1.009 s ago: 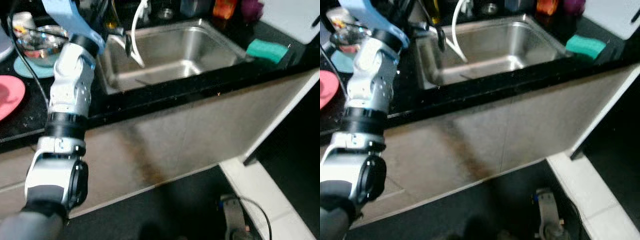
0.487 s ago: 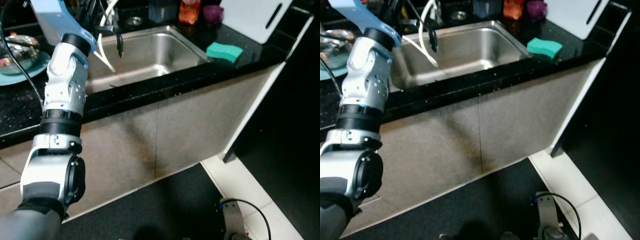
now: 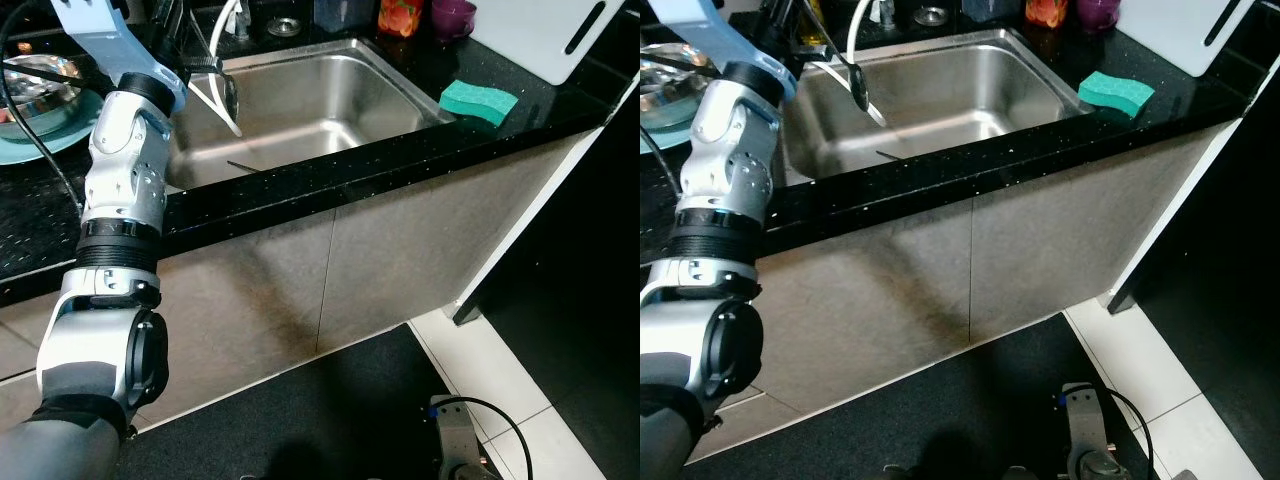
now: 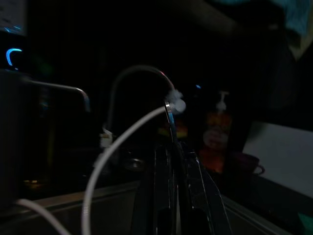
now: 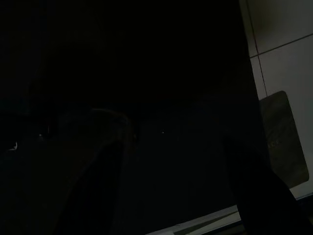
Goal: Kitchen organization
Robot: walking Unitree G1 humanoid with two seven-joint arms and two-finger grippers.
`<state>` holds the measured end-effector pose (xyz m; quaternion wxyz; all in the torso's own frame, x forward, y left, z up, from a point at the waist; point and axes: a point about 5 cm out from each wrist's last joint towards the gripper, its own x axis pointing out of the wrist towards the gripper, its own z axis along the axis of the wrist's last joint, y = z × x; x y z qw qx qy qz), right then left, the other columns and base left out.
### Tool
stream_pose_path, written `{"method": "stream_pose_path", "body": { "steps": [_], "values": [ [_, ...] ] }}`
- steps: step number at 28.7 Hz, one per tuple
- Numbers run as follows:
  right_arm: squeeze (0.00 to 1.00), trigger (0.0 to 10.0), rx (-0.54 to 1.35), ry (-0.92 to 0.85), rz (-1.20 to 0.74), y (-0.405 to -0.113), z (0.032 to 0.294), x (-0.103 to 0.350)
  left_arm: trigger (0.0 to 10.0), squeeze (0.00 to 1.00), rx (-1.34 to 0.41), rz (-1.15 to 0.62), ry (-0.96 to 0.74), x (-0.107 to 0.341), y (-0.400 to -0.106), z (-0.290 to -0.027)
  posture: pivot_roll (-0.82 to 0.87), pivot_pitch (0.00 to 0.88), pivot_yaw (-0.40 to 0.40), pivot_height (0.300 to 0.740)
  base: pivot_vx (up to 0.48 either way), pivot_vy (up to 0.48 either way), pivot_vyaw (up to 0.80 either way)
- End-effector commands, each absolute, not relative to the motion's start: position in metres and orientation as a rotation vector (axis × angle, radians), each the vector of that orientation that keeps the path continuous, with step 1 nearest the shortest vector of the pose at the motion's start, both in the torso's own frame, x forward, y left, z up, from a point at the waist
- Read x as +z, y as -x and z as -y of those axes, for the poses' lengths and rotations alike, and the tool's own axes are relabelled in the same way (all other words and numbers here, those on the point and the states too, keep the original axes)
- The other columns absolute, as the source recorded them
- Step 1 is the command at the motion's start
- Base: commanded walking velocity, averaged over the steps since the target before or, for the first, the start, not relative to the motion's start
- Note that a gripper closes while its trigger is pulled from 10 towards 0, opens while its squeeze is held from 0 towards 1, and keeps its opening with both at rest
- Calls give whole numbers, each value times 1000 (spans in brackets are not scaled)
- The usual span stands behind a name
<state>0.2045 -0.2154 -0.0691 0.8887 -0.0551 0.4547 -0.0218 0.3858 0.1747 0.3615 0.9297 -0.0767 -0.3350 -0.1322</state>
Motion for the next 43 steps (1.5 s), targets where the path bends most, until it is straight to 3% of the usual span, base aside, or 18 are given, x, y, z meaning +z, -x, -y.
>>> {"method": "stream_pose_path", "body": {
  "steps": [1,19,22,23,37,43],
  "values": [
    [0,10000,-53,105,-968,-198,216,-73,10000,0,-277,695,138,362,-385,-175,6,151,31,740,472,0,0],
    [0,10000,-52,102,-967,-198,215,-73,10000,0,-289,690,119,363,-385,-169,7,150,34,740,453,0,0],
    [0,10000,-52,100,-968,-198,215,-73,10000,0,-517,527,-180,337,-388,-141,7,150,36,740,0,0,0],
    [0,10000,-52,100,-968,-198,215,-73,10000,0,-535,511,-212,333,-388,-139,7,150,36,740,0,0,0],
    [0,10000,-46,107,-977,-198,215,-73,10000,0,-957,163,-491,265,-373,-117,7,153,36,740,0,0,0],
    [0,10000,-47,108,-979,-198,216,-73,10000,0,-1016,120,-477,254,-368,-110,7,154,35,740,0,0,0]
  ]
}}
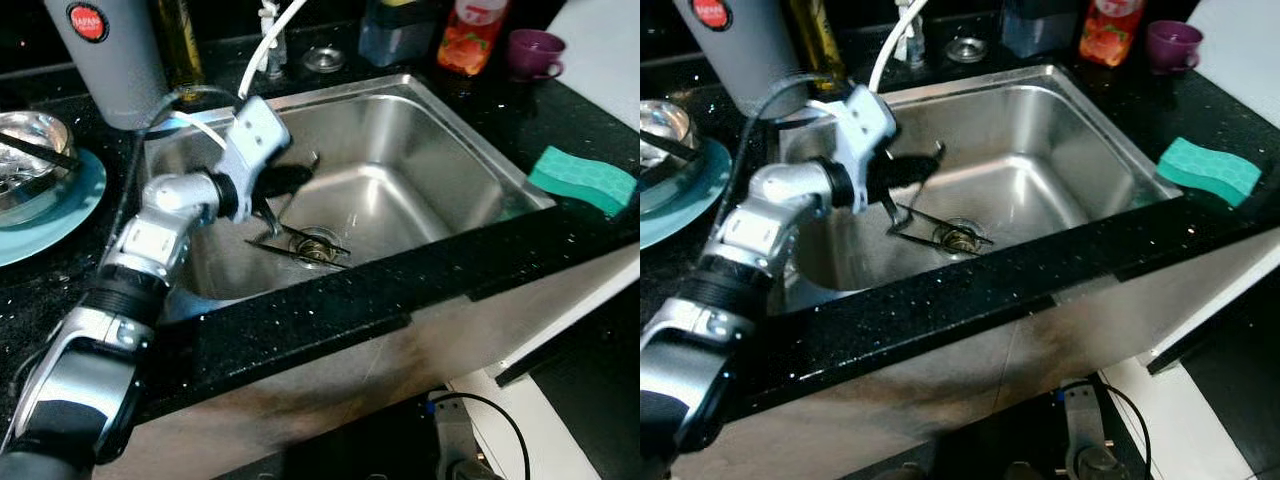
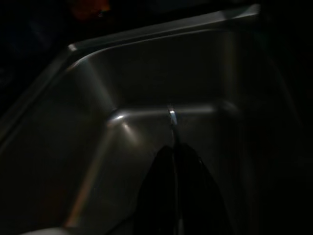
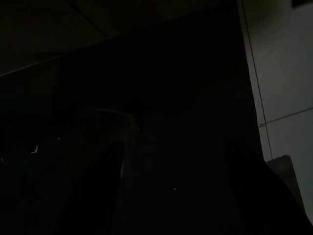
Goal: Kitchen organization
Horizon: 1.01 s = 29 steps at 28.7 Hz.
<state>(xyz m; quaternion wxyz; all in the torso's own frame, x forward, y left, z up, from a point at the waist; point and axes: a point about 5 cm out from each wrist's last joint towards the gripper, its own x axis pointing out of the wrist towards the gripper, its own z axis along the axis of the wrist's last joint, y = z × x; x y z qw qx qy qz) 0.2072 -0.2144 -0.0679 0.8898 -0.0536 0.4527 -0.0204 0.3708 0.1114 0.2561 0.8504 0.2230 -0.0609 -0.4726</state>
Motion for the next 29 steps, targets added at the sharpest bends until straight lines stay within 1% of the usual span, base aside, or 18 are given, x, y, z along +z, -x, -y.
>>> {"method": "stream_pose_path", "body": {
  "steps": [1,3,4,5,11,14,15,17,18,19,20,23,27,28,29],
  "values": [
    [0,10000,-46,109,-980,-198,216,-73,10000,0,-1024,113,-463,251,-367,-108,7,154,35,740,0,0,0],
    [0,10000,-46,110,-980,-198,216,-73,10000,0,-1022,108,-454,249,-367,-107,9,154,33,740,0,0,0],
    [0,10000,-44,111,-980,-198,216,-73,10000,533,-1017,90,-452,244,-368,-106,9,154,34,740,0,0,0],
    [0,10000,-44,111,-980,-198,216,-73,10000,1000,-1016,79,-461,239,-367,-106,8,153,35,740,0,0,0],
    [0,10000,-45,109,-980,-199,215,-73,10000,1000,-1003,55,-465,232,-367,-107,7,151,38,740,0,0,0],
    [0,10000,-43,106,-978,-199,215,-73,10000,1000,-992,73,-453,235,-367,-108,8,149,38,740,0,0,0],
    [0,10000,-42,104,-977,-199,214,-73,10000,0,-1015,100,-408,240,-364,-107,9,149,39,740,0,0,0],
    [0,10000,-40,103,-976,-199,214,-72,10000,0,-1068,158,-321,251,-357,-106,11,150,38,740,0,0,0],
    [0,10000,-40,103,-976,-199,214,-72,10000,0,-1076,171,-306,253,-355,-106,11,150,38,740,0,0,0],
    [0,10000,-36,103,-975,-200,214,-72,10000,0,-1107,205,-232,260,-350,-106,13,147,37,740,0,0,0],
    [0,10000,-34,103,-975,-200,214,-72,10000,0,-1120,221,-210,262,-348,-107,14,146,40,740,0,0,0],
    [0,10000,-13,93,-964,-201,212,-72,10000,0,-1186,298,-99,275,-333,-113,15,145,39,740,0,0,0],
    [0,10000,-3,79,-959,-202,211,-71,10000,0,-1219,322,-79,279,-324,-117,17,145,38,740,0,0,0],
    [0,10000,-1,82,-959,-202,211,-71,10000,0,-1247,331,-65,280,-314,-120,22,144,35,740,0,0,0],
    [0,10000,-1,82,-959,-202,211,-71,10000,0,-1247,331,-65,280,-314,-120,22,144,35,740,0,0,0]
  ]
}}
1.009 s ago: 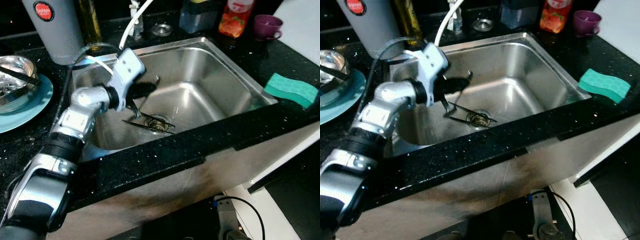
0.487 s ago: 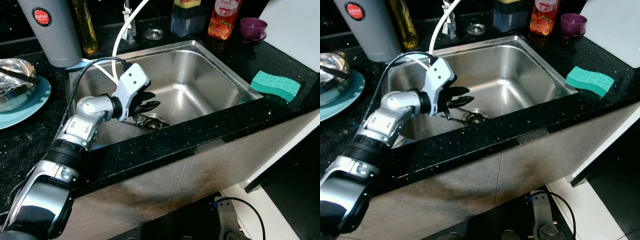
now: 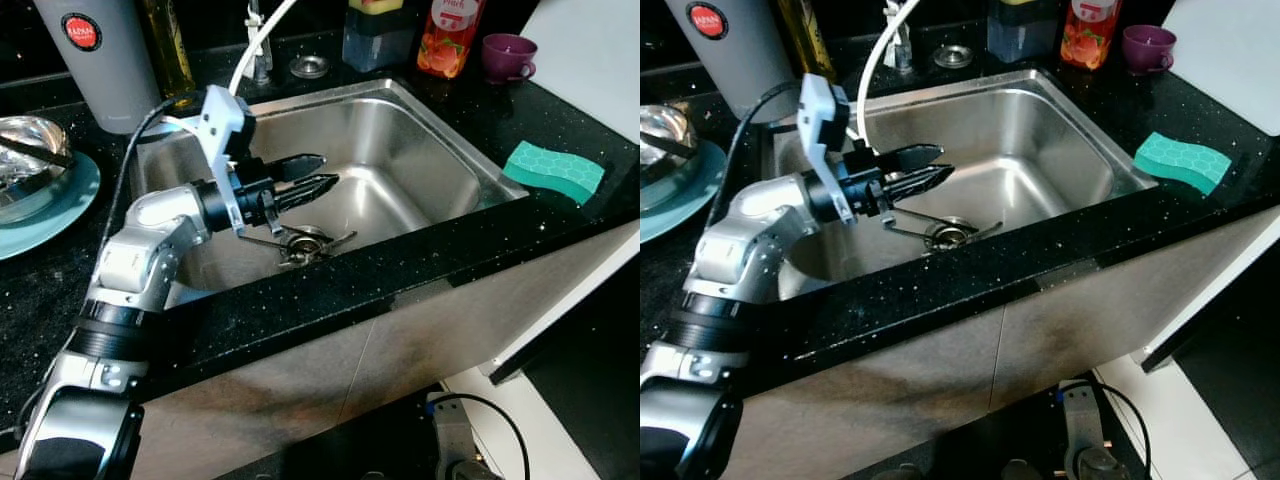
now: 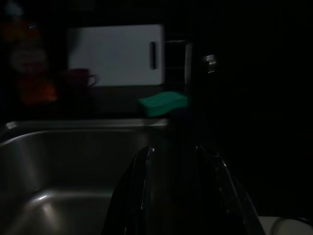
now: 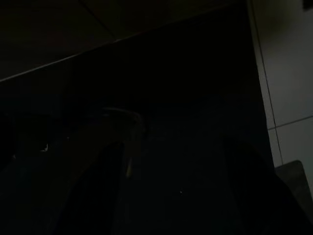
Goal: Kitchen organization
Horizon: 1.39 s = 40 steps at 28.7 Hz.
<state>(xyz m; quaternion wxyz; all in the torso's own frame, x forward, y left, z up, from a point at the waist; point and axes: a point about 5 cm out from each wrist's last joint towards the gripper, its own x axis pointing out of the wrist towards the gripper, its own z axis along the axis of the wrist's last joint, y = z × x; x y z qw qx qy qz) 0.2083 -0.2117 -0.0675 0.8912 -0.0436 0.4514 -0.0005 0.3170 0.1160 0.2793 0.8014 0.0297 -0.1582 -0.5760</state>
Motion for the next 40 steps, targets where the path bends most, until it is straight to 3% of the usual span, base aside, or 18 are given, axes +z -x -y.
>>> {"method": "stream_pose_path", "body": {
  "steps": [1,17,20,40],
  "values": [
    [0,10000,0,83,-959,-202,212,-71,10000,0,-1268,332,-49,280,-306,-120,28,144,34,740,0,0,0],
    [0,10000,6,81,-962,-203,211,-71,10000,0,-1312,288,180,265,-275,-107,37,131,37,740,0,0,0],
    [0,10000,12,85,-966,-203,210,-71,10000,0,-1325,279,276,265,-267,-98,47,110,45,740,-378,0,0],
    [0,10000,23,98,-963,-208,210,-69,10000,0,-1258,172,328,236,-263,-96,53,89,30,740,-436,0,0]
  ]
}}
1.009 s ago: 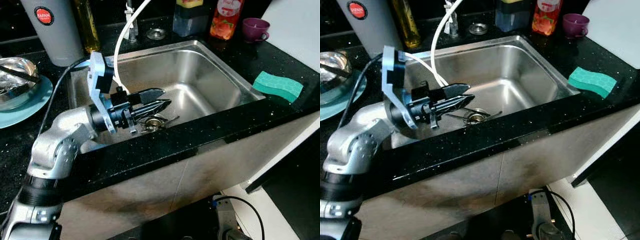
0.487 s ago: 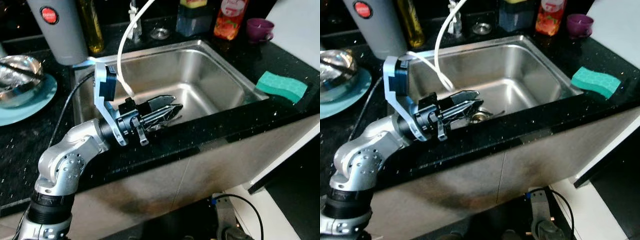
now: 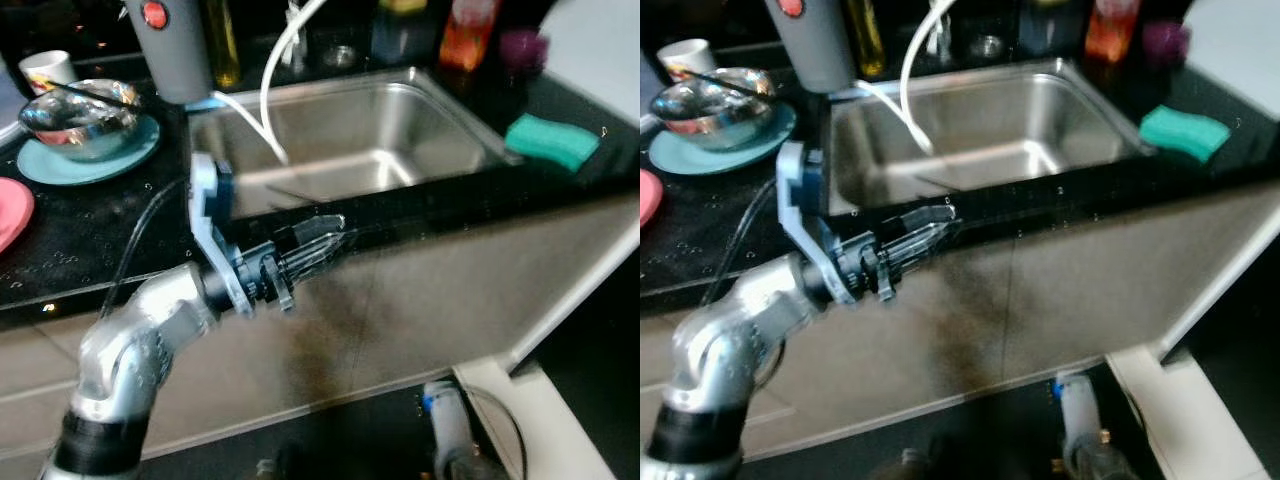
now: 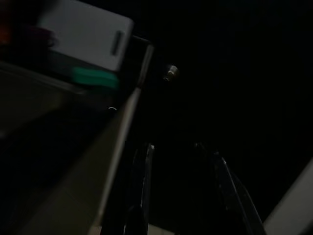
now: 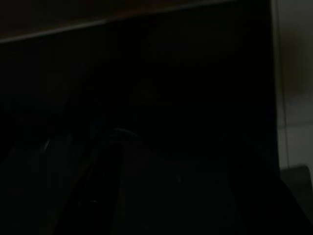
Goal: Kitchen organization
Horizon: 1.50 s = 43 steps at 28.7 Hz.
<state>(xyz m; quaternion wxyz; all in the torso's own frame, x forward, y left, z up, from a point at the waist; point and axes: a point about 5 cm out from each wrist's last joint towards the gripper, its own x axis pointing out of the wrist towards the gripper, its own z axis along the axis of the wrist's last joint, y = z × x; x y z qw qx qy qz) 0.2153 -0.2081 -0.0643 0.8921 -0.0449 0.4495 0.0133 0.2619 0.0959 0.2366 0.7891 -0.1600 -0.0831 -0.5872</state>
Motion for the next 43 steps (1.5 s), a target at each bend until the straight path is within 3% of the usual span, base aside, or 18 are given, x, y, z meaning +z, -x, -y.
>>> {"method": "stream_pose_path", "body": {
  "steps": [1,11,20,24,34,35,40,43],
  "values": [
    [0,10000,23,99,-962,-208,210,-68,10000,0,-1255,165,340,233,-263,-96,52,87,30,740,-446,0,0],
    [0,10000,29,106,-960,-210,211,-67,10000,0,-1176,117,326,212,-271,-91,41,81,22,740,-45,0,0],
    [0,10000,32,116,-959,-212,213,-66,10000,0,-946,103,140,189,-294,-91,36,91,23,740,0,0,0],
    [0,10000,32,122,-955,-214,214,-64,10000,0,-783,147,-138,167,-299,-86,28,93,15,740,0,0,0],
    [0,10000,42,148,-949,-218,218,-61,10000,0,-687,244,-366,166,-302,-73,24,94,-39,740,0,0,0],
    [0,10000,50,163,-950,-218,218,-61,10000,0,-651,272,-478,163,-306,-72,27,97,-50,740,0,0,0],
    [0,10000,58,176,-955,-218,218,-61,10000,0,-663,270,-691,141,-306,-71,20,100,-51,740,0,0,0],
    [0,10000,59,179,-957,-218,219,-61,10000,0,-662,266,-744,135,-304,-74,17,112,-52,740,0,0,0]
  ]
}}
